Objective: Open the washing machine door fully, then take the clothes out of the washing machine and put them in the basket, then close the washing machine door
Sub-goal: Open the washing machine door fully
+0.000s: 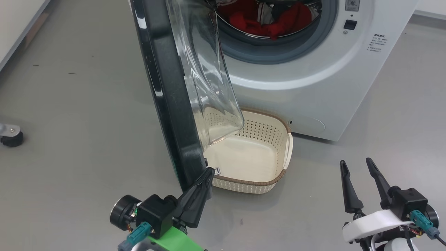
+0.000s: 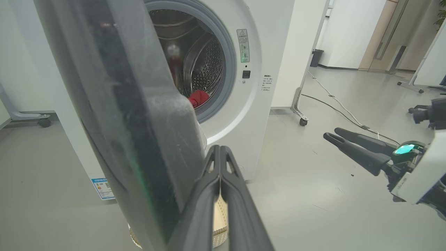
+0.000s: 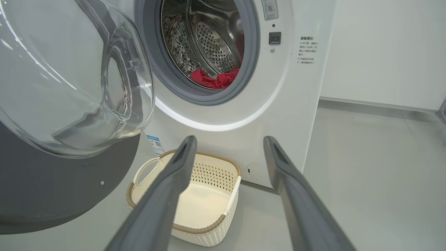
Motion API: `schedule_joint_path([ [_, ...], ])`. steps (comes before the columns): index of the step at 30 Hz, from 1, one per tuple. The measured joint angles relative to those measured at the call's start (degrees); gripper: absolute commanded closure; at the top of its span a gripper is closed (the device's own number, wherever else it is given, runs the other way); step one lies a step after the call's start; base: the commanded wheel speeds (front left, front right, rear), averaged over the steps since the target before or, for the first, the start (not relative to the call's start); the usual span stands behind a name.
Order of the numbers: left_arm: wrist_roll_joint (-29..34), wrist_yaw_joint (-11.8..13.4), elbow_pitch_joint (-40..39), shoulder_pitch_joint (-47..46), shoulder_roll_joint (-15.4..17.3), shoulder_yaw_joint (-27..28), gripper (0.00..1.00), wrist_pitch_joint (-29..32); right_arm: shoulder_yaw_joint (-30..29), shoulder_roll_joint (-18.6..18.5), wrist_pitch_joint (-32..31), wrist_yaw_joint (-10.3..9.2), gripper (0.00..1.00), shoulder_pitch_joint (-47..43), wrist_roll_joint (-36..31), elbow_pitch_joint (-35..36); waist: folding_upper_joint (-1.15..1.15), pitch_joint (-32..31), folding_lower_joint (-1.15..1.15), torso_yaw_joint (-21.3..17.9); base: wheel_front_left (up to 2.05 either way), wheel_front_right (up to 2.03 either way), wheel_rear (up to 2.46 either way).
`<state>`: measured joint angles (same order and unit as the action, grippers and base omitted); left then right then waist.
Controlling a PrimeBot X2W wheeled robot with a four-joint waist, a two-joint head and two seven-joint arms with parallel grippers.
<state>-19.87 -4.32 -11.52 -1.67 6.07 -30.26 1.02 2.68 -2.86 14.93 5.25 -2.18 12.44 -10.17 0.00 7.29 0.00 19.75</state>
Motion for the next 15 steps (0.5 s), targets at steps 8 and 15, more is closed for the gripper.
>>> schedule_joint_path([
  [8,-0.31,0.08,1.58,-0.04,-0.16,0.37,1.00,0.22,-0.71,0.05,0.00,0.22,0.00,0.03,0.00,-0.01,0.00,0.66,0.00,-0.29,0.00,0.00,0.00],
  [15,-0.77,1.29,2.50,-0.05,-0.71,1.53,1.00,0.08,-0.94,0.09,0.00,0.25,0.00,0.47,-0.55,-0.04,0.00,0.96,0.00,-0.19,0.00,0.00,0.00],
])
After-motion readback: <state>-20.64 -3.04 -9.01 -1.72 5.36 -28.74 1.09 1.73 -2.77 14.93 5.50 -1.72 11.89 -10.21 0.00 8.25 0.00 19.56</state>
